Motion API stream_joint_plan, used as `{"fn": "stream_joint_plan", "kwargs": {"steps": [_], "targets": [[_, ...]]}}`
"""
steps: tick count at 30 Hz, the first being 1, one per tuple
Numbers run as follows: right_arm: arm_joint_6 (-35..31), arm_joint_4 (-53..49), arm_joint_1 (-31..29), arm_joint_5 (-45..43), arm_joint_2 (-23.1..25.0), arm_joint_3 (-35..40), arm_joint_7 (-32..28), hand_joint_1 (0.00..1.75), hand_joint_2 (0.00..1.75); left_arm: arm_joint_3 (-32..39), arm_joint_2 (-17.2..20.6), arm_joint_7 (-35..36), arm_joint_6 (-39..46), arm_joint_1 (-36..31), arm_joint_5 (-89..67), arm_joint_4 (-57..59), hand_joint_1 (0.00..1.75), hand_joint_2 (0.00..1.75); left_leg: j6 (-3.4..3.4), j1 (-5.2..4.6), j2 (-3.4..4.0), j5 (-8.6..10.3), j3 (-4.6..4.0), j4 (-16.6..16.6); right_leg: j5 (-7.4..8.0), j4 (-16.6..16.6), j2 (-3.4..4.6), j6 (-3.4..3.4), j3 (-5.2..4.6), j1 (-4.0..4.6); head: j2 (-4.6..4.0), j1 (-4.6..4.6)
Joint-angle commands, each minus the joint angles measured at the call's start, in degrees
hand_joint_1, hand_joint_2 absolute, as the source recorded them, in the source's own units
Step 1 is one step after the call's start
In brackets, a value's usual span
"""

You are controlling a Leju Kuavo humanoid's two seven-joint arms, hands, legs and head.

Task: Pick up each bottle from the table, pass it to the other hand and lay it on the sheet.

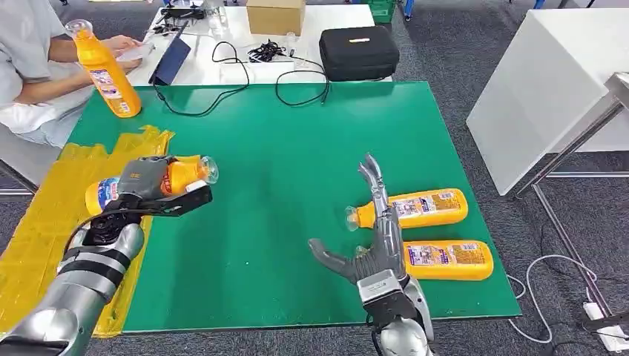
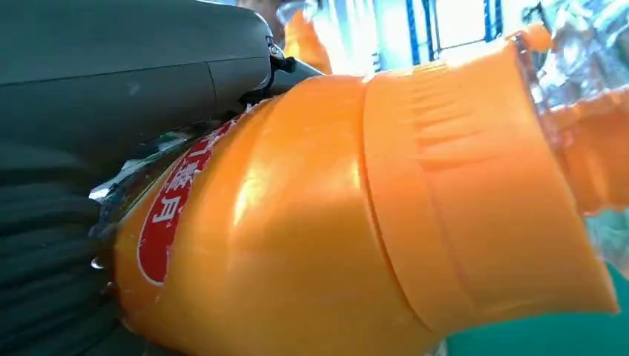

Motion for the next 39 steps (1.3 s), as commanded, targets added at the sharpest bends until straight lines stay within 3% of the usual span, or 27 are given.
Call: {"fn": "stream_joint_plan", "kwargs": {"steps": [1,3,5,6,7,13,36,38,39], "targets": [[0.33,3.44,-1.86,0.12,-0.67,1.30,0.57,0.00,1.75,1.40,-1.58,0.88,0.21,-2.79,0.13,7.90,1.75,1.75,-0.05,0.03,-0.04,-0.12,0.30,-0.02,-0.12,-0.04,-0.10,0.00,0.34,0.04,0.00,0.02],[0.35,3.54,-2.00,0.29,-0.66,1.38,0.69,0.00,1.75,1.18,-1.54,1.89,1.16,-2.65,-0.75,8.51,1.75,1.75,-0.06,0.01,-0.01,-0.13,0.34,-0.03,-0.12,-0.04,-0.06,-0.01,0.35,0.02,0.00,0.00],[0.41,3.59,-2.17,0.39,-0.64,1.40,0.80,0.00,1.75,0.96,-1.55,2.54,1.60,-2.60,-1.29,9.01,1.36,1.75,-0.03,0.01,0.00,-0.05,0.13,-0.03,-0.04,-0.04,-0.02,0.00,0.16,0.02,0.00,0.02],[0.52,3.60,-2.27,0.53,-0.64,1.44,0.98,0.00,1.75,0.58,-1.53,4.14,2.42,-2.80,-2.89,9.74,0.28,1.75,-0.05,0.02,0.01,-0.12,0.29,-0.03,-0.10,-0.05,-0.04,-0.01,0.32,0.03,0.00,0.00],[0.56,3.55,-2.25,0.63,-0.65,1.44,1.07,0.00,1.75,0.68,-1.72,4.83,2.80,-2.83,-3.45,10.11,0.00,1.75,-0.05,0.01,0.00,-0.09,0.22,-0.03,-0.08,-0.04,-0.04,-0.01,0.25,0.02,0.00,0.02],[0.49,2.77,-1.14,0.86,-1.66,0.56,1.22,0.00,1.75,0.61,-4.09,6.79,2.31,-3.29,-4.79,11.50,0.00,1.75,-0.04,0.03,-0.16,-0.08,0.25,-0.03,-0.11,-0.06,-0.20,0.01,0.33,0.03,0.00,0.00],[1.56,2.53,-0.64,1.35,-1.64,-0.36,1.50,0.00,1.75,1.61,-5.08,7.67,3.00,-2.58,-5.23,11.58,0.00,1.75,-0.04,0.02,-0.12,-0.11,0.30,-0.02,-0.13,-0.05,-0.18,0.01,0.35,0.03,0.00,0.00],[1.74,2.58,-0.60,1.80,-1.39,-0.39,1.57,0.00,1.75,3.36,-5.63,4.98,1.49,-1.81,-2.95,10.78,0.00,1.75,-0.04,0.01,-0.09,-0.13,0.32,-0.01,-0.14,-0.04,-0.15,0.01,0.37,0.03,0.00,0.02],[1.67,2.69,-0.41,2.30,-1.31,-0.52,1.59,0.00,1.75,5.95,-6.71,-0.33,-3.59,-0.79,3.57,9.12,0.00,1.75,-0.05,0.02,-0.06,-0.12,0.29,-0.02,-0.12,-0.05,-0.11,0.00,0.33,0.04,0.00,0.00]]}}
